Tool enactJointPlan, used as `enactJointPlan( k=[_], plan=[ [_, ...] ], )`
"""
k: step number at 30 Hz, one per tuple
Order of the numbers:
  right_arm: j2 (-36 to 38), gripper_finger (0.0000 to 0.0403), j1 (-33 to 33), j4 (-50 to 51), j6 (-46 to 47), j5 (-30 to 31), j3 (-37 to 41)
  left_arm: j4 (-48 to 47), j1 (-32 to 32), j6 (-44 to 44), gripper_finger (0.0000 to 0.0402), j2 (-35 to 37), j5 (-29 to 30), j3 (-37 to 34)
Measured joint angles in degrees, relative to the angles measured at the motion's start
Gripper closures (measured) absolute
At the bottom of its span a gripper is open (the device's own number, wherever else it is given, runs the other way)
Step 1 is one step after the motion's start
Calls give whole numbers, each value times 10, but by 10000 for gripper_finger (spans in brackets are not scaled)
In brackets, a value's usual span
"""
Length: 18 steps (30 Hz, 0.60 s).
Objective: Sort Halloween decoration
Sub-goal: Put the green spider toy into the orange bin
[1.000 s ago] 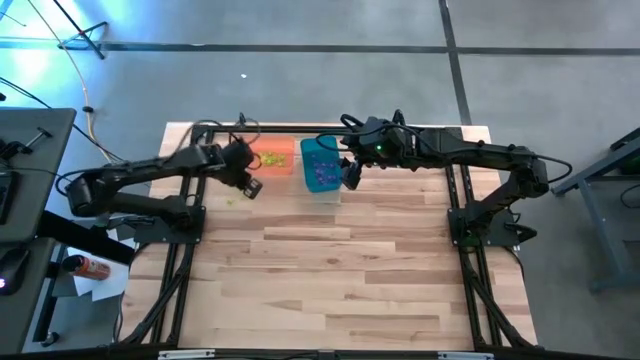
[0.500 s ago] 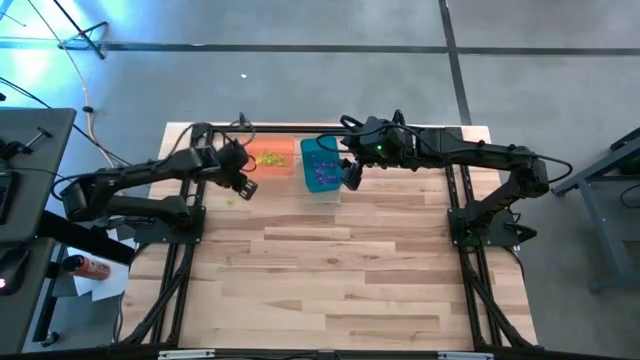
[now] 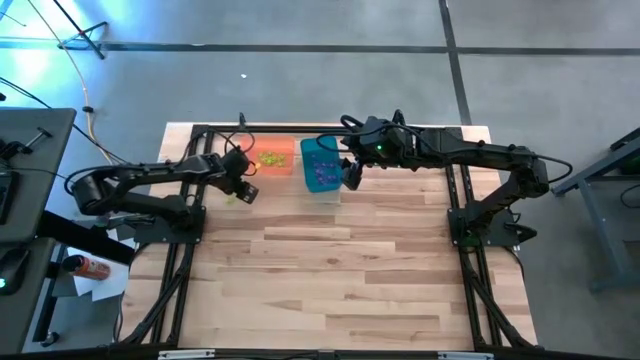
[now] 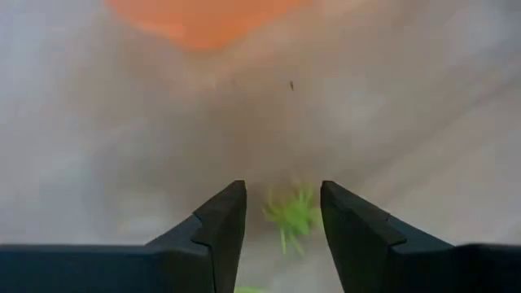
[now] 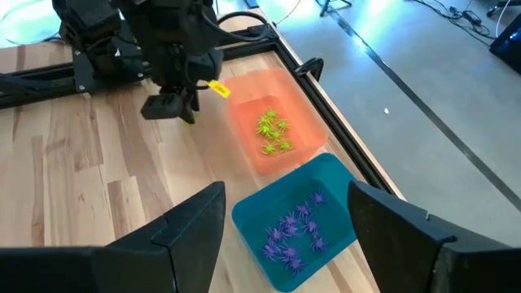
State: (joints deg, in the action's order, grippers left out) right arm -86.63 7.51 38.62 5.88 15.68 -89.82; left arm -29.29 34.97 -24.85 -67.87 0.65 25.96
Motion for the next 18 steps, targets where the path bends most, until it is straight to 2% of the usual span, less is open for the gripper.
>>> enactJointPlan(
  k=[4,12,15,18],
  plan=[
    [0,147,0,-1,16,0,0,25,11,17,253,-21,-14,0],
    [0,147,0,1,33,1,0,5,12,42,279,-62,-13,4],
    [0,147,0,2,33,1,0,2,12,53,313,-63,-9,4],
    [0,147,0,2,32,0,0,-3,12,64,373,-61,-2,3]
  ],
)
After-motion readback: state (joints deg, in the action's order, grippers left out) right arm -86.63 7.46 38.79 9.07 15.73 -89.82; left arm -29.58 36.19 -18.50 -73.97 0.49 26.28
